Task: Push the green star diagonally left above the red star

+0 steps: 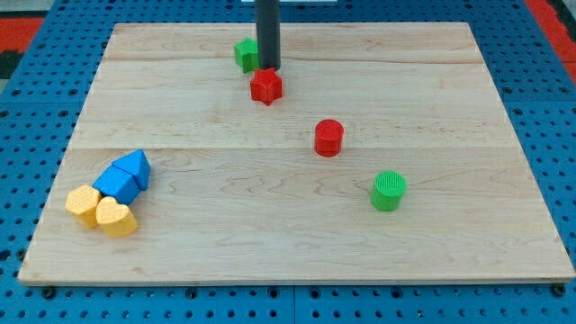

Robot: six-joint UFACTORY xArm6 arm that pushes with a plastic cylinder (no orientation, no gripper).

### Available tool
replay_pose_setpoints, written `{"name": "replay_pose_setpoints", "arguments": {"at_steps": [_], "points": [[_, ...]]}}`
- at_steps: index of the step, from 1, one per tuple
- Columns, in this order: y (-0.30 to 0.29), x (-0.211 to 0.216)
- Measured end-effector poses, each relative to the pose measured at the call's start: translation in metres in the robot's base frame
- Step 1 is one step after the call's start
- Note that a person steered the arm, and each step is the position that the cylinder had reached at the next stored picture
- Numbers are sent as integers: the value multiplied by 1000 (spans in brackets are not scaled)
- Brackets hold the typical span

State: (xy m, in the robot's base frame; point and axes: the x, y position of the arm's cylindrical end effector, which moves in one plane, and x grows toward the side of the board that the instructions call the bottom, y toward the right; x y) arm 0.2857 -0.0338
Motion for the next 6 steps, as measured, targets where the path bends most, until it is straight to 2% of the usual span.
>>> {"name": "replay_pose_setpoints", "arguments": {"at_steps": [1, 2, 3, 4, 5, 6], "points": [[37, -28], [27, -45], [-42, -16], [-77, 4], [-50, -36], [-83, -6]]}}
